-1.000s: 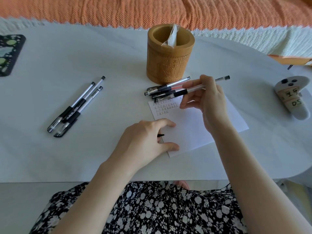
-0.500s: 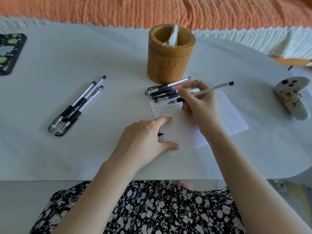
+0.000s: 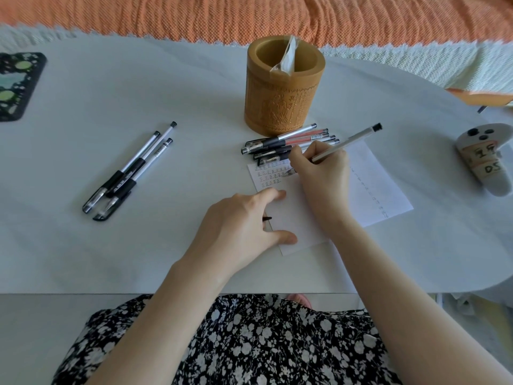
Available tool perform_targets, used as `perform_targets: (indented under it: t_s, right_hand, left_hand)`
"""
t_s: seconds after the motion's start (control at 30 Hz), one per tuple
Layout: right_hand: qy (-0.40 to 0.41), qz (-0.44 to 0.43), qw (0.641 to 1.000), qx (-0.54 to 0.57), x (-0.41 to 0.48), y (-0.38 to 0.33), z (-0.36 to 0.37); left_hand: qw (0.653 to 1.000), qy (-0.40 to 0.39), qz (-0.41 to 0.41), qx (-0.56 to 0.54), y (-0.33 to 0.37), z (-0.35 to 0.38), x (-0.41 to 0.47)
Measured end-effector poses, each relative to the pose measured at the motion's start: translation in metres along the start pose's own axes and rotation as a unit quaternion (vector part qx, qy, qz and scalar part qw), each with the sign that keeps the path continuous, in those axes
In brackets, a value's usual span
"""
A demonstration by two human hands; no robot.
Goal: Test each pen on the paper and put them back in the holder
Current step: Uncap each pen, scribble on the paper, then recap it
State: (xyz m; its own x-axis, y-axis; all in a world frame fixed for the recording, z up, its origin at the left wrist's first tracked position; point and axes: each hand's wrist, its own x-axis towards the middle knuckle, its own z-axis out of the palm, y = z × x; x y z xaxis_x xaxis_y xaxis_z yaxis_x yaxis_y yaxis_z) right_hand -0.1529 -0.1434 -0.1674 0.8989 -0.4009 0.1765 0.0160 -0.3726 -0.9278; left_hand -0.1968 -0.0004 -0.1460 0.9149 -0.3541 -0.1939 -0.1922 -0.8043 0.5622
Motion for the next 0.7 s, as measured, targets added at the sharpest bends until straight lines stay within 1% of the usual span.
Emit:
perform_targets:
  t_s: [0.2,0.7]
  right_hand:
    - [0.001,-0.018,1.000,-0.012,-0.0013,-0.0001,0.0008]
    - [-0.005,-0.019,1.000,-0.013,-0.0003,0.0007,0.0016]
  left_hand:
    - [1.000,0.003,-0.001,-0.001,0.0001,0.0001,0.0003]
    - [1.000,0.006,0.007,0.006,-0.0018,0.0010,-0.0006]
